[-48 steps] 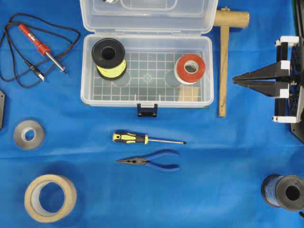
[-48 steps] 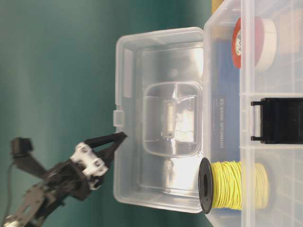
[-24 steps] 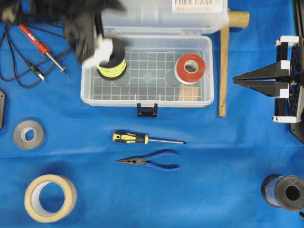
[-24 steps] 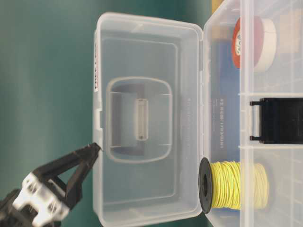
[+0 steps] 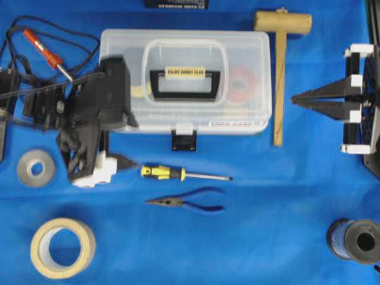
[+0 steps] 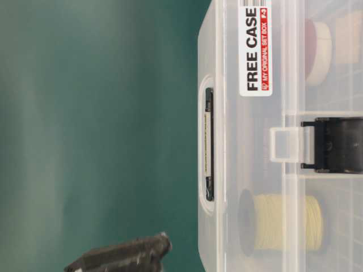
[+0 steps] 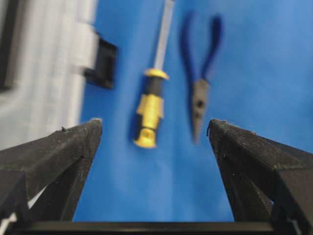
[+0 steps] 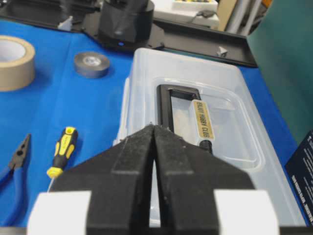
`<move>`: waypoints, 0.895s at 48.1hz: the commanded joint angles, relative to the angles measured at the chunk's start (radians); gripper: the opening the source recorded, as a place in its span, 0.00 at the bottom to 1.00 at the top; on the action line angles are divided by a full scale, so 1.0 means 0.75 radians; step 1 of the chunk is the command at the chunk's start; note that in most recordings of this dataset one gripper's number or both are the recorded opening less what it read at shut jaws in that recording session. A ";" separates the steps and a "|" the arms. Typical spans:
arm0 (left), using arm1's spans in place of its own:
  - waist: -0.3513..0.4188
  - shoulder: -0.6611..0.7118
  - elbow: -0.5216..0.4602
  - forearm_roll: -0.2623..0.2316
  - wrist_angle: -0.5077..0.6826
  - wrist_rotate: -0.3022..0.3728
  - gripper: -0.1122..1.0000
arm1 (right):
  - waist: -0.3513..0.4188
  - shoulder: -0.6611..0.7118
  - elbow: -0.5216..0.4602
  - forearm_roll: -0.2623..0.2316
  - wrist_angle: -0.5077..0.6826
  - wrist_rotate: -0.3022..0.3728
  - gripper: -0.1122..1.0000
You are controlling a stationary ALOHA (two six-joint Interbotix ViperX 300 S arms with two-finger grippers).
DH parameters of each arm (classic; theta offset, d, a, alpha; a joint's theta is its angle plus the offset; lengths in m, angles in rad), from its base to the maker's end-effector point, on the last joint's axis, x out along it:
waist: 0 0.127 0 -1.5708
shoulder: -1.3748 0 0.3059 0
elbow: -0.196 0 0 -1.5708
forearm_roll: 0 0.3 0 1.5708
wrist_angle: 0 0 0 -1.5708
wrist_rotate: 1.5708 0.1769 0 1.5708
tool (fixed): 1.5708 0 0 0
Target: Close the tool box with the left arm.
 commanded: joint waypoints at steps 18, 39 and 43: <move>0.020 -0.468 0.233 0.018 -0.378 0.196 0.90 | -0.002 -0.016 -0.020 -0.002 -0.004 0.000 0.10; 0.018 -1.068 0.859 0.016 -0.830 0.286 0.90 | -0.002 -0.033 -0.022 -0.002 -0.004 -0.002 0.10; 0.020 -1.154 0.955 0.012 -0.863 0.286 0.90 | 0.000 -0.035 -0.022 -0.002 -0.004 -0.002 0.10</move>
